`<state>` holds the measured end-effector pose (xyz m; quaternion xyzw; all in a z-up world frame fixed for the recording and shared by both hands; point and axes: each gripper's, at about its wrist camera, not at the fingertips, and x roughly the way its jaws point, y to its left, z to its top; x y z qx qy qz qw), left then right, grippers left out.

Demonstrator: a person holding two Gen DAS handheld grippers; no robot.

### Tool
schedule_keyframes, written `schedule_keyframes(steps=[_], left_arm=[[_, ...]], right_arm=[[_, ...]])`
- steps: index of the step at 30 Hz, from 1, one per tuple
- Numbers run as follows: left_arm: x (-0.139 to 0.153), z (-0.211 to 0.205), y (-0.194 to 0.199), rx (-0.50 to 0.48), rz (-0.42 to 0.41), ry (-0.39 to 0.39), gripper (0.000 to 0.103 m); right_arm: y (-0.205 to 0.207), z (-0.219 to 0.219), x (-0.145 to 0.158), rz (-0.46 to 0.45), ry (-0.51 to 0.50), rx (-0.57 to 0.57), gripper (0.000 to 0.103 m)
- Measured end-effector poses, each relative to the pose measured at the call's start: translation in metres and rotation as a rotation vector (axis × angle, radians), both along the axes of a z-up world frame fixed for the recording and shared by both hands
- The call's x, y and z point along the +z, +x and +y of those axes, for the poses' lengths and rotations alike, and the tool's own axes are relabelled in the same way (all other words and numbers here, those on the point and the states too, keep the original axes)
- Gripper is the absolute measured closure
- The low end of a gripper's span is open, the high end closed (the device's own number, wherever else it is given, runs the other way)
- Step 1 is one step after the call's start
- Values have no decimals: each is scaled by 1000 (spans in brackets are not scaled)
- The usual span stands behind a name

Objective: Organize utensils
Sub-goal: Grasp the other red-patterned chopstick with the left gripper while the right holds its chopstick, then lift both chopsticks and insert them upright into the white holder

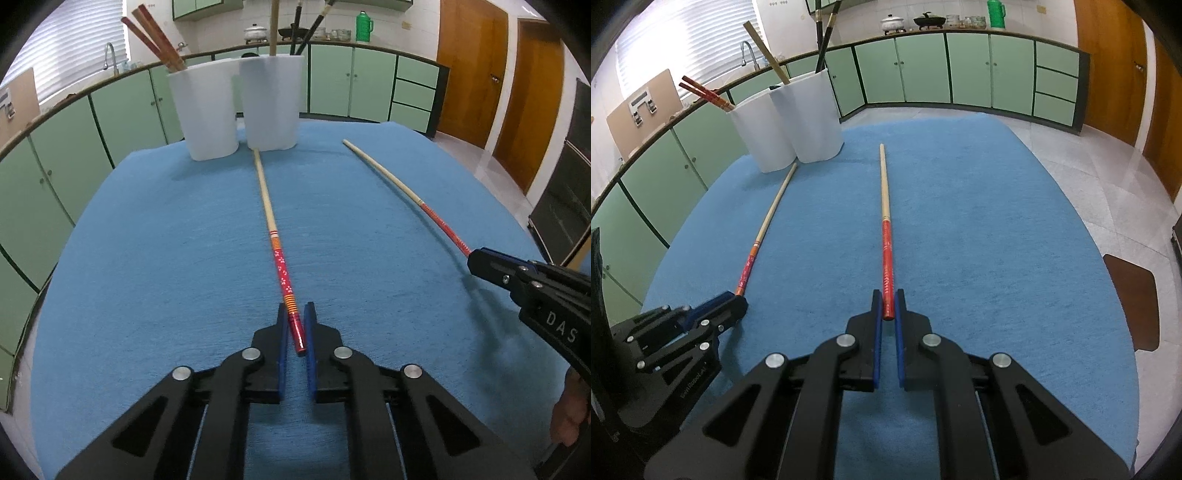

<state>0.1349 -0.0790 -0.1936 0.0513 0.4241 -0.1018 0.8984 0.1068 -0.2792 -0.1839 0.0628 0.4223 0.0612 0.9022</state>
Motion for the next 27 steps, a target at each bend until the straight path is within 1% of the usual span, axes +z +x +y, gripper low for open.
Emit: schedule_keyframes(steps=[6, 10, 15, 19, 27], left_arm=[[4, 11, -1, 23, 10, -63, 96], [13, 18, -3, 31, -7, -77, 97], [42, 27, -12, 25, -72, -77, 97], [67, 36, -17, 20, -124, -94, 97], [114, 46, -20, 3, -229, -125, 97]], right_arm=[[-3, -2, 7, -15, -4, -2, 97], [-5, 0, 16, -41, -29, 5, 98], [-7, 3, 26, -67, -38, 10, 98], [-8, 5, 38, -89, -41, 20, 98], [-9, 10, 82, -188, -56, 51, 98]])
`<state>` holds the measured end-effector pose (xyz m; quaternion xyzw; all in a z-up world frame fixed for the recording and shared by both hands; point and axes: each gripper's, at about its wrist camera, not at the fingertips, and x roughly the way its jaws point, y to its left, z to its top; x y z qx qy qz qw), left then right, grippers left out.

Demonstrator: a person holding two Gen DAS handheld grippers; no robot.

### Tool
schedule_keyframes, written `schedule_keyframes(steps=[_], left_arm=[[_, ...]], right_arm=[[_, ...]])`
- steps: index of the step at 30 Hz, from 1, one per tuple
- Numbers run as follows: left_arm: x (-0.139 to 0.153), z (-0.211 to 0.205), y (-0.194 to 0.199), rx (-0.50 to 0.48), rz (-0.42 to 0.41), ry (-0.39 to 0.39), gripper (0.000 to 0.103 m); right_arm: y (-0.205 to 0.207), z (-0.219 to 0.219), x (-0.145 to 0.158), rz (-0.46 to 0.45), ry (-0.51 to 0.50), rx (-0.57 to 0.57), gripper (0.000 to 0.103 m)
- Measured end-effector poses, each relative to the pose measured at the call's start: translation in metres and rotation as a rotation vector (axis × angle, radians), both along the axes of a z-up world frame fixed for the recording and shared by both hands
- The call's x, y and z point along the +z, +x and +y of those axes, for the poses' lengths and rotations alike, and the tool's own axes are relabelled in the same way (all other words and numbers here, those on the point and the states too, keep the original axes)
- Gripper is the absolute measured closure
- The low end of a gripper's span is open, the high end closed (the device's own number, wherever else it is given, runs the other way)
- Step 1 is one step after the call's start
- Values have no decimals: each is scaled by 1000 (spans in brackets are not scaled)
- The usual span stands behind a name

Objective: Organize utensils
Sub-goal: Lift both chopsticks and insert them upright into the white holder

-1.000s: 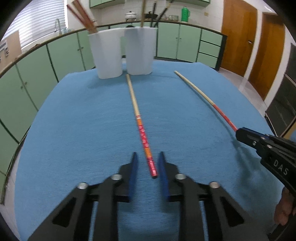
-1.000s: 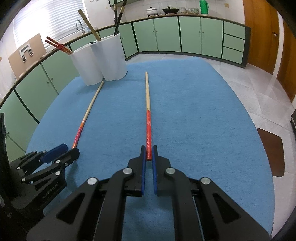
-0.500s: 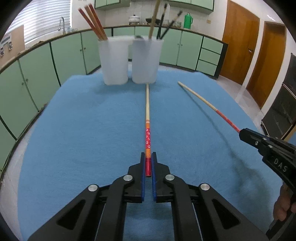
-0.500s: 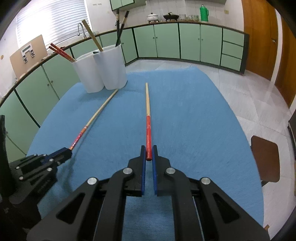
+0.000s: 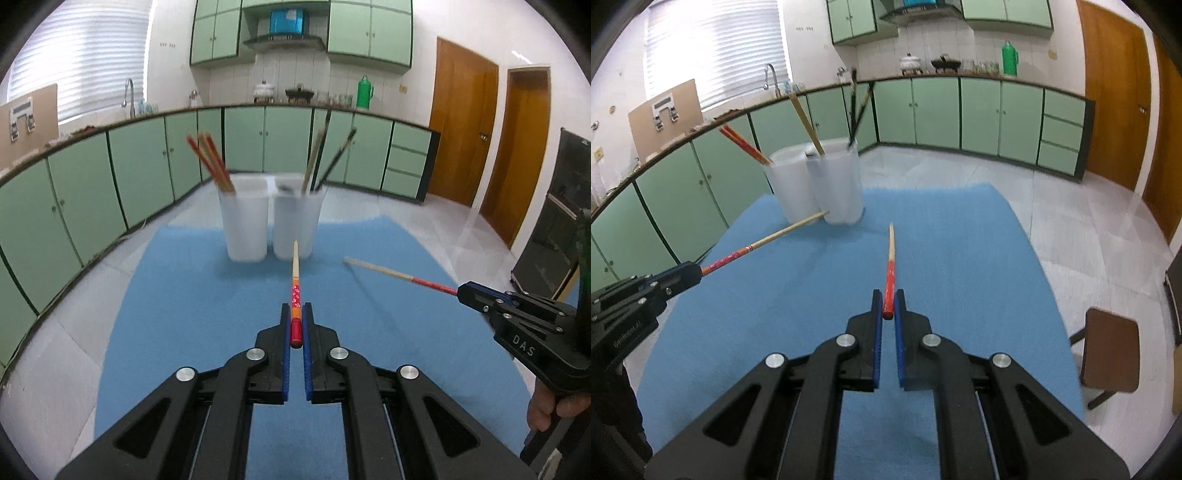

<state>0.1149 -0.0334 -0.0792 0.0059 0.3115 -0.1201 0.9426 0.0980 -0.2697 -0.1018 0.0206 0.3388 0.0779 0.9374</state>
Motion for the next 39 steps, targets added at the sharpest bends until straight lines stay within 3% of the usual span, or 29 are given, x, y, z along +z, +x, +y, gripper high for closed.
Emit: schedule_keyframes(steps=[8, 14, 21, 31, 39], left_arm=[[22, 5, 1, -29, -27, 12, 97], [15, 13, 4, -21, 2, -19, 97], [43, 19, 6, -28, -75, -33, 97], [76, 17, 31, -85, -137, -16, 98], [97, 19, 46, -104, -184, -7, 98]], right_arm=[[3, -3, 47, -88, 6, 22, 98], [2, -2, 43, -85, 10, 13, 98], [10, 1, 58, -111, -7, 31, 98], [41, 4, 100, -116, 41, 102, 98], [59, 13, 137, -158, 13, 155, 98]])
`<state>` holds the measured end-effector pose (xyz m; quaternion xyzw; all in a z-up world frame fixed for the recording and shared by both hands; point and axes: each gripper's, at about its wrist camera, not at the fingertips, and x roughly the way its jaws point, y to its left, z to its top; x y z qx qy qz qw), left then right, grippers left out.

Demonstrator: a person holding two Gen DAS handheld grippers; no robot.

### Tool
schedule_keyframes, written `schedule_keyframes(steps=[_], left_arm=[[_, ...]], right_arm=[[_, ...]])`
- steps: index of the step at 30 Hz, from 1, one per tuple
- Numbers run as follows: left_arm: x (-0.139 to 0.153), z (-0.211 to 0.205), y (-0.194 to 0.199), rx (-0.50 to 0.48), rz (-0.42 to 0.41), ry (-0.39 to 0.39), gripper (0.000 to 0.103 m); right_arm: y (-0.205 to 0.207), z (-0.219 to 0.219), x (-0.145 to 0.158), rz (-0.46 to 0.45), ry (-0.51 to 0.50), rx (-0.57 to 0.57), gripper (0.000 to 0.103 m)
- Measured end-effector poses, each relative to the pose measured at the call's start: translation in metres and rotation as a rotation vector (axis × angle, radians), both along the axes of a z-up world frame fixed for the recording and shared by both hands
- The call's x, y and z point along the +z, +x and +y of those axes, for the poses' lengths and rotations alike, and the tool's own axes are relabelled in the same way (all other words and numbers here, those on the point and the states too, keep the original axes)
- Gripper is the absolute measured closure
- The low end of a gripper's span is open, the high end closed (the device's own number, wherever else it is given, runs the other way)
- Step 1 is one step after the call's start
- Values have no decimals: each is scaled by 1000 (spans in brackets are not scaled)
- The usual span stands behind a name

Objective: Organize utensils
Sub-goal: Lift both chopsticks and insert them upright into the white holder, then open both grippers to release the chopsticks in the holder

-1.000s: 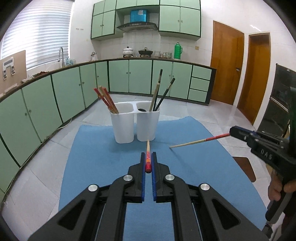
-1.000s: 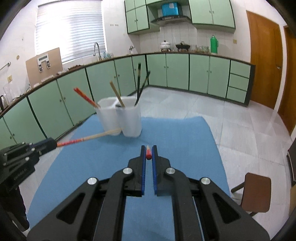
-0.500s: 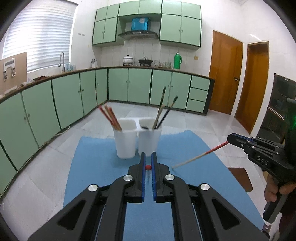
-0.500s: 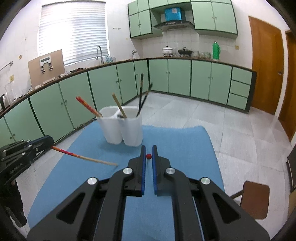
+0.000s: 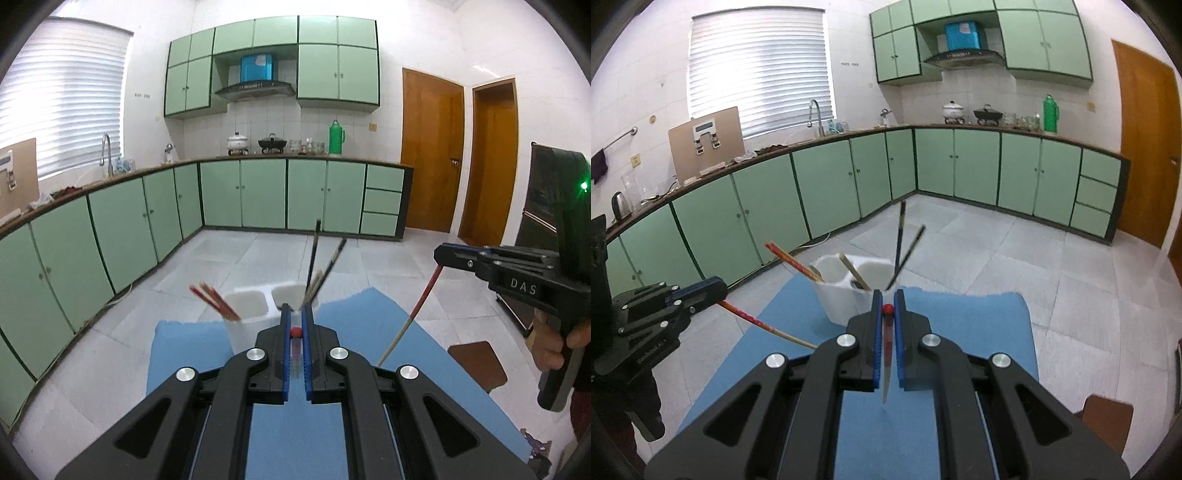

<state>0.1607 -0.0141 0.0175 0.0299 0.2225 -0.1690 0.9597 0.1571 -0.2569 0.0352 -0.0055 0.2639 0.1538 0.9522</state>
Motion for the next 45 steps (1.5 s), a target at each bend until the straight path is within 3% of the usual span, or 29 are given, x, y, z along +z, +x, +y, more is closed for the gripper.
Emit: schedule_keyframes(steps=[10, 15, 22, 36, 40, 42, 45], left_arm=[[48, 10, 16, 28, -130, -1, 98], [54, 14, 34, 54, -163, -4, 98], [31, 15, 75, 58, -115, 2, 98], [-25, 8, 142, 55, 38, 37, 97], [-26, 13, 142, 65, 47, 32, 92], [-24, 15, 135, 69, 40, 22, 86], [-16, 19, 120, 85, 11, 13, 65]], right_arm=[[34, 5, 76, -171, 4, 11, 98], [59, 9, 97, -235, 17, 11, 98], [107, 28, 71, -186, -20, 25, 98], [148, 52, 3, -42, -71, 28, 95], [143, 46, 4, -52, -52, 5, 81], [136, 38, 7, -68, -41, -17, 65], [125, 25, 13, -88, -15, -42, 52]])
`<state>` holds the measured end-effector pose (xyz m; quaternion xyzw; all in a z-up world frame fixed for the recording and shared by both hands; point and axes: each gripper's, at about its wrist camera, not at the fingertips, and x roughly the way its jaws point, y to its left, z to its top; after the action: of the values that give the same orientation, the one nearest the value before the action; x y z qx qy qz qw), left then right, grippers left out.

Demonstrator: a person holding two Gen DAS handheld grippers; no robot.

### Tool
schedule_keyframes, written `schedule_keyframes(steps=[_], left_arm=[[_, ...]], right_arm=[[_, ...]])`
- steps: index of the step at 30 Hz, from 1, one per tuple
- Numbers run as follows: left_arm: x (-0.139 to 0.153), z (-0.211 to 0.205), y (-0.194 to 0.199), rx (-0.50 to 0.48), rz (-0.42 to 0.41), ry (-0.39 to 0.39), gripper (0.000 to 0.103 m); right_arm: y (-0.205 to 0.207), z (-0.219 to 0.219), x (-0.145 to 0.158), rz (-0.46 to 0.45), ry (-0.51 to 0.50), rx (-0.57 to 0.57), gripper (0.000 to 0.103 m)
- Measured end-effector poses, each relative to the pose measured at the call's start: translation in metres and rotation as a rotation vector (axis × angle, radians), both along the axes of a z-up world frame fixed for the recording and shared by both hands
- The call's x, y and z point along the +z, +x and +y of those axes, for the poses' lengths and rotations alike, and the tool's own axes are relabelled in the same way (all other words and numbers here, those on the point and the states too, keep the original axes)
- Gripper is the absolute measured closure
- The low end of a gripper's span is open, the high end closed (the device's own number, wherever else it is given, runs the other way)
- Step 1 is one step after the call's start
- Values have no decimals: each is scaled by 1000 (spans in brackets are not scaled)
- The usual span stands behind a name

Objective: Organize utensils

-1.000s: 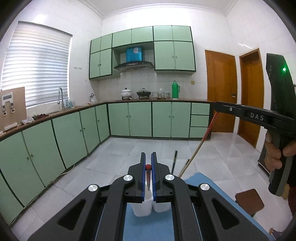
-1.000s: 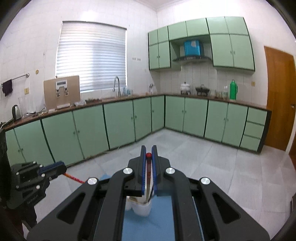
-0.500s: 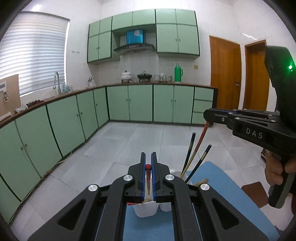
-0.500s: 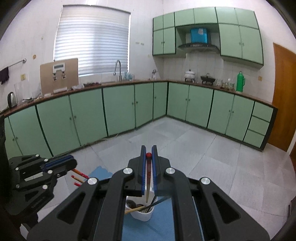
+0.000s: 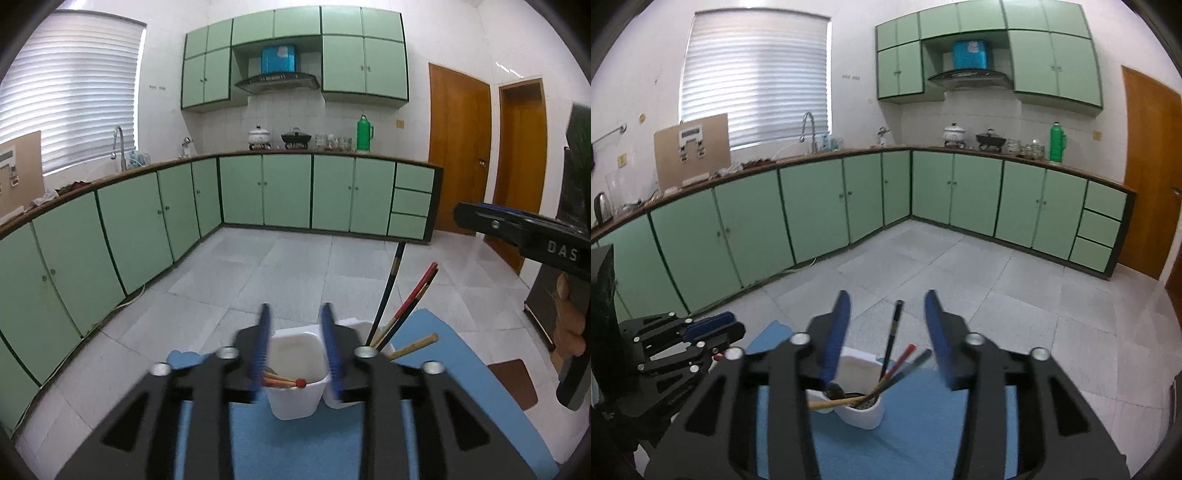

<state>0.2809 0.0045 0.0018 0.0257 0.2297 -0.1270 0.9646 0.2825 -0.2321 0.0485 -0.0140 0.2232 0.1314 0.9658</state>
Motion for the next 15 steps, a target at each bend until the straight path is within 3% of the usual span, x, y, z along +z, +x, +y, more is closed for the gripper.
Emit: schedule_keyframes(steps=[1, 6, 10, 15], left_arm=[[3, 2, -8, 10, -13, -4, 56], [10, 8, -37, 25, -45, -24, 39], [9, 7, -65, 24, -48, -35, 29], [2, 5, -98, 28, -39, -47, 16]], right_arm=[[-5, -4, 2, -7, 7, -9, 42], [-42, -28, 4, -52, 38, -66, 16], [-71, -41, -7, -42, 53, -90, 7], [-103, -50, -27, 16, 88, -103, 5]])
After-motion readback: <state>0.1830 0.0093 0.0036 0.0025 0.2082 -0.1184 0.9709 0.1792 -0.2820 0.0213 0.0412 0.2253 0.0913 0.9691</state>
